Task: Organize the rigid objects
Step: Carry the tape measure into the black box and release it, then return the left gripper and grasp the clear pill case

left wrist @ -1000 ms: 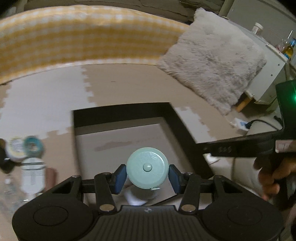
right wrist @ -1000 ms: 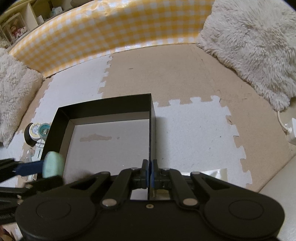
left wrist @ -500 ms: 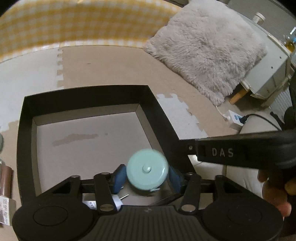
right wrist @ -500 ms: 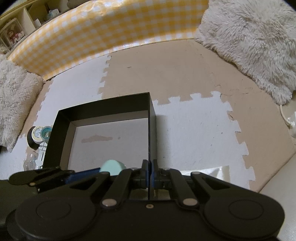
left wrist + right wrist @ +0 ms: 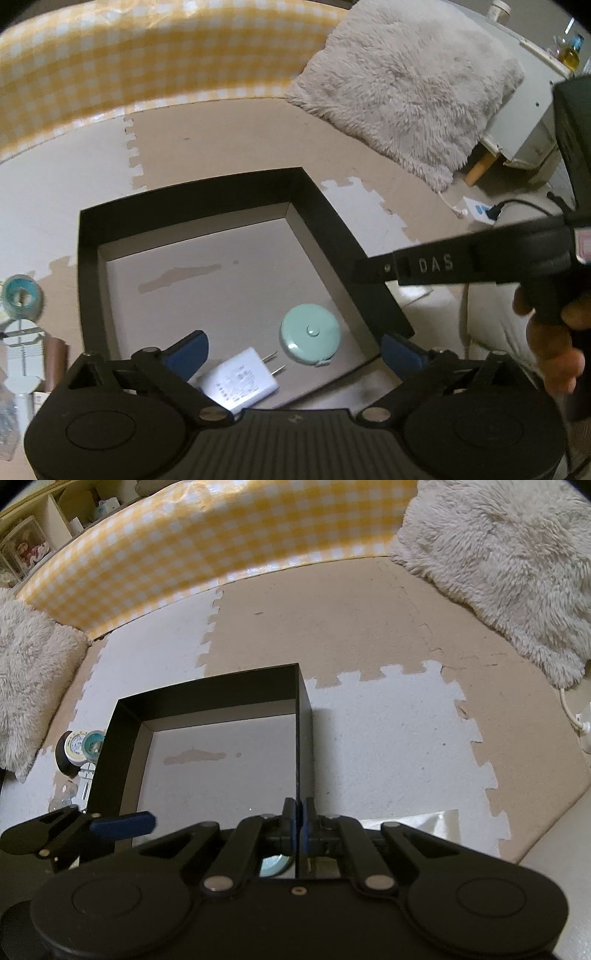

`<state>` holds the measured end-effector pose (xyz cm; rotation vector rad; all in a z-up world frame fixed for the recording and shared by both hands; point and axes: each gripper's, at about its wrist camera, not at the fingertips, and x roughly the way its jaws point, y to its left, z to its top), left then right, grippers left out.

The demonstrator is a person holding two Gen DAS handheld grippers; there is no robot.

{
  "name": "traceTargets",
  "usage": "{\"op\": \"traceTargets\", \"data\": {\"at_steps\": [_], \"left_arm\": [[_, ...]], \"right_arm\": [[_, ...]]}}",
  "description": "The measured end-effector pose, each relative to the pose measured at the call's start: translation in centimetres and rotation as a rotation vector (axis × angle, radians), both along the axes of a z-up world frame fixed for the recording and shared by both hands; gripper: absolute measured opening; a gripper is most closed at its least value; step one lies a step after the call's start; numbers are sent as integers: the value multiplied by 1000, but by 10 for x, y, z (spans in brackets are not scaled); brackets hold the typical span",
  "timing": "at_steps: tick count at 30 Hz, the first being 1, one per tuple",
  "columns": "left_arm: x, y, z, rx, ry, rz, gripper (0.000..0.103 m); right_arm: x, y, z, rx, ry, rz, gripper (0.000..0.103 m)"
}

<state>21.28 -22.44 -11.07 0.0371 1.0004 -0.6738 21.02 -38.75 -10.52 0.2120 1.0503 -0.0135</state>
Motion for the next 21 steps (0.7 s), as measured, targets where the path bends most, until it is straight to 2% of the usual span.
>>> {"op": "traceTargets", "data": {"at_steps": [8, 21], "left_arm": [[-15, 17, 11, 35, -51, -21, 103], [-29, 83, 34, 65, -153, 0, 103]], "right_arm": [[0, 1, 0, 0, 0, 0, 4], [-1, 2, 0, -4, -1, 3, 4]]}}
